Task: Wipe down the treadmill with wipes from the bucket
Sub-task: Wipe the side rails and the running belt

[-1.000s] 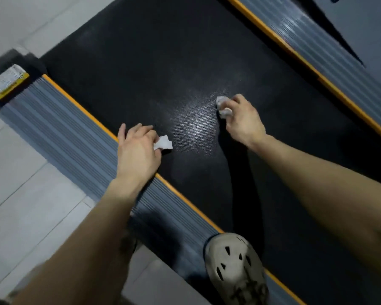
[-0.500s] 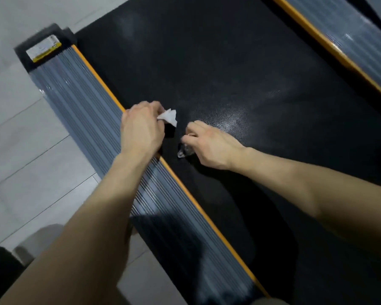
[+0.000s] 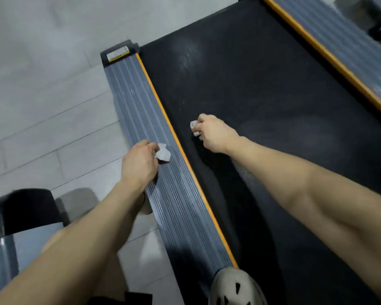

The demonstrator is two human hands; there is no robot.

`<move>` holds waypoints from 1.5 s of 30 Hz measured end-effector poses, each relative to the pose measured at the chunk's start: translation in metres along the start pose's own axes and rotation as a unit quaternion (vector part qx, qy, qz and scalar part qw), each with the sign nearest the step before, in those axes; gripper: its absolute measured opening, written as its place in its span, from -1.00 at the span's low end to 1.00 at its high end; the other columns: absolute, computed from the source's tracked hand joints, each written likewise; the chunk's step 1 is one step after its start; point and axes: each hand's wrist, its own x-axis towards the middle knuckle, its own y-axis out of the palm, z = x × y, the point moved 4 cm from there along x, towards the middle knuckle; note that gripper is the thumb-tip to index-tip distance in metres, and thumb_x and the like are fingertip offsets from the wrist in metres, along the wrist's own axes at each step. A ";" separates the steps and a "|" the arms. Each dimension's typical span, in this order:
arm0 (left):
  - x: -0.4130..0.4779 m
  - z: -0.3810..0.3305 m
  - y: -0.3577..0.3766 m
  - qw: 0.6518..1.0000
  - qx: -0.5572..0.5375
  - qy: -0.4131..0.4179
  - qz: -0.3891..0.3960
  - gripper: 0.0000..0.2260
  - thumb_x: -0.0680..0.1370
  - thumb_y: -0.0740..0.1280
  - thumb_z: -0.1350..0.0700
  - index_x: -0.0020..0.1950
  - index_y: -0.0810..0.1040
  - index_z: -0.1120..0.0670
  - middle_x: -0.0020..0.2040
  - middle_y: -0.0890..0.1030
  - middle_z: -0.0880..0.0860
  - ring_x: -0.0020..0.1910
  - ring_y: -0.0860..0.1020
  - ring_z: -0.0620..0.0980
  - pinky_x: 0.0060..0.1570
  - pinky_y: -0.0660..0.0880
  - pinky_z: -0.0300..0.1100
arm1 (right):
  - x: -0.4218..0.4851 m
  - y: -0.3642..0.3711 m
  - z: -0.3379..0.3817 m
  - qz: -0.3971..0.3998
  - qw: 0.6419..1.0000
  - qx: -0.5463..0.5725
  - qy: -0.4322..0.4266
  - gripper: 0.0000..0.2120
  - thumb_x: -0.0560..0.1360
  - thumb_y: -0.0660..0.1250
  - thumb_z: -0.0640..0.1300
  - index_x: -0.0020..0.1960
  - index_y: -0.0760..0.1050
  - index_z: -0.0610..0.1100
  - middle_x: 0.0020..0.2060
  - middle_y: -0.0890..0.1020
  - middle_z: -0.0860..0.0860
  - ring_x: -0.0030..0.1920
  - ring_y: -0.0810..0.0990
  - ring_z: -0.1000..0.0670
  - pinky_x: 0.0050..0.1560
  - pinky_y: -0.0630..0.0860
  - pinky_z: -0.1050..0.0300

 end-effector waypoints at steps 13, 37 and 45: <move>-0.005 -0.038 0.000 0.999 0.019 0.043 0.006 -0.85 0.58 0.35 0.15 0.12 0.63 0.03 0.04 0.52 0.02 0.04 0.58 0.16 -0.23 0.45 -0.02 | -0.057 -0.029 -0.101 -0.126 0.987 -0.017 0.093 -0.73 0.52 0.31 -0.34 0.12 0.63 -0.09 0.06 0.51 -0.06 0.12 0.55 -0.19 0.06 0.59 -0.06; -0.019 -0.068 0.054 0.994 -0.032 0.032 0.095 -0.29 0.71 -0.02 -0.32 0.75 0.01 0.08 0.74 -0.17 0.23 0.72 -0.23 0.22 0.70 -0.11 0.18 | -0.132 0.005 -0.059 -0.167 0.979 0.045 0.108 -0.84 0.68 0.26 -0.17 0.24 0.50 -0.15 0.00 0.49 -0.06 -0.02 0.51 -0.13 0.05 0.56 -0.13; -0.015 -0.062 0.077 0.984 0.003 0.028 0.176 -0.32 0.70 -0.14 -0.37 0.75 -0.23 -0.13 0.60 -0.60 0.15 0.56 -0.63 0.10 0.57 -0.52 0.09 | -0.105 -0.027 -0.131 -0.149 0.981 -0.017 0.122 -0.80 0.68 0.26 -0.14 0.28 0.51 -0.05 0.17 0.39 -0.05 0.12 0.53 -0.16 0.09 0.64 -0.16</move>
